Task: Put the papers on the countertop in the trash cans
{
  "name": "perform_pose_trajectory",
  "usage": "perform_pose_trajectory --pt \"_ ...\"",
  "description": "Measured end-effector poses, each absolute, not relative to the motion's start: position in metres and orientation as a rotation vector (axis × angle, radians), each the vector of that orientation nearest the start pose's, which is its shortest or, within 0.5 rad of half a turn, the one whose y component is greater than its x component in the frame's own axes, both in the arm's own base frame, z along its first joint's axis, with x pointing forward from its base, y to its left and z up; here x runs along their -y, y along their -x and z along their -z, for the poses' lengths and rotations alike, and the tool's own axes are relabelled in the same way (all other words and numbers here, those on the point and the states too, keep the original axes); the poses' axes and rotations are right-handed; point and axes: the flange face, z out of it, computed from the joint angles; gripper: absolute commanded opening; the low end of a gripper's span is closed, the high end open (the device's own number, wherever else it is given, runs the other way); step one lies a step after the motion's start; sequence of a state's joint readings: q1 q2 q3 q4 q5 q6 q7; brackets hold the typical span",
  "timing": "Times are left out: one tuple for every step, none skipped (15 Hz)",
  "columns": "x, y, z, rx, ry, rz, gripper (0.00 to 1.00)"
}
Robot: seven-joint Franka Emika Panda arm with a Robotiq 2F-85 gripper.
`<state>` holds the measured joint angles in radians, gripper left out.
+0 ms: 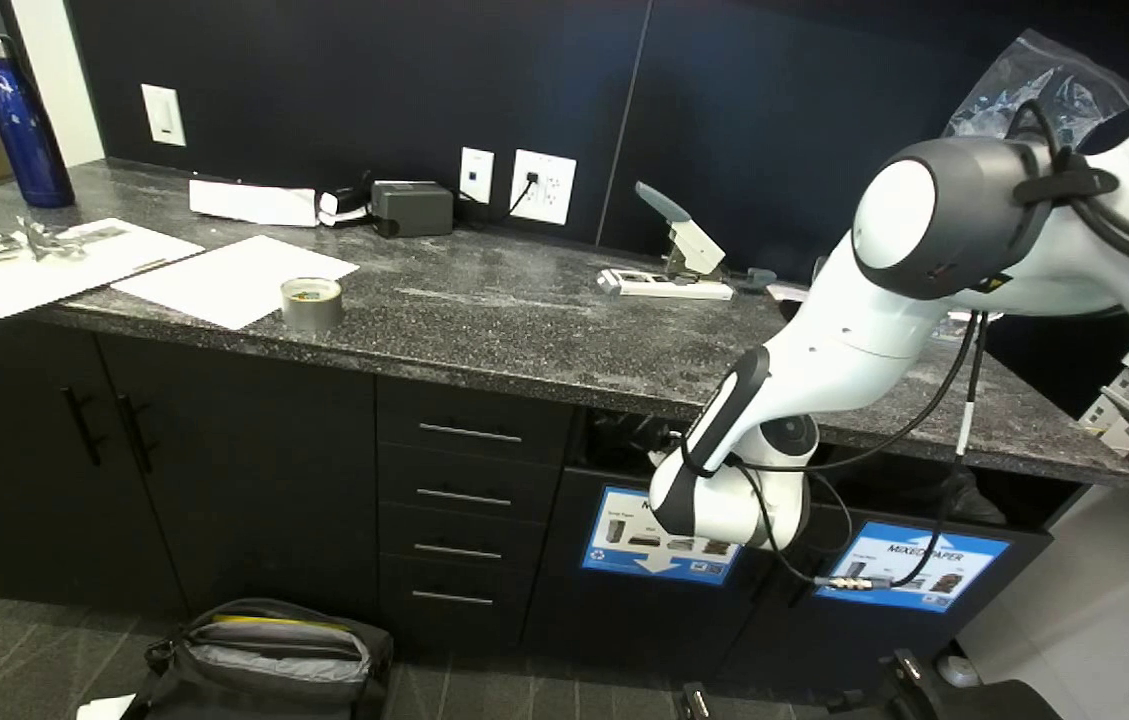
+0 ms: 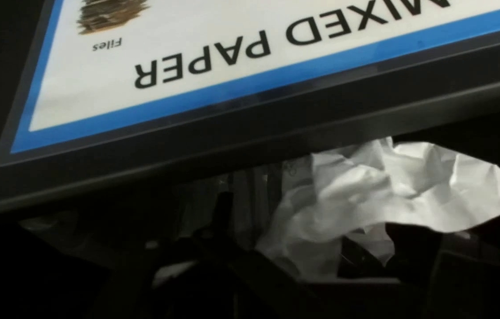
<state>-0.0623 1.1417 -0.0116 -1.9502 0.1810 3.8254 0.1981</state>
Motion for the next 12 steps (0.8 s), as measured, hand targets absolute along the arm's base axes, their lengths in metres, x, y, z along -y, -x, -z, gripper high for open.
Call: perform_pose_trajectory --pt "0.064 -0.552 0.008 -0.646 2.870 1.157 1.00" --pt "0.063 -0.548 0.004 -0.638 2.861 1.182 1.00" --pt "0.061 -0.544 0.001 -0.631 2.853 1.206 1.00" --pt "0.059 -0.541 -0.003 -0.622 2.845 1.231 1.00" --pt "0.057 -0.539 -0.010 -0.611 2.831 1.268 1.00" --pt "0.056 -0.538 -0.016 -0.597 2.830 1.282 1.00" --pt "0.055 -0.535 -0.019 -0.586 2.837 1.276 1.00" --pt "0.053 -0.531 -0.023 -0.580 2.844 1.256 1.00" --pt "0.050 -0.528 -0.028 -0.566 2.856 1.217 1.00" --pt "0.046 -0.524 -0.035 -0.548 2.876 1.154 1.00" --pt "0.042 -0.519 -0.042 -0.518 2.898 1.075 1.00" --pt "0.037 -0.513 -0.050 -0.490 2.917 0.997 1.00"
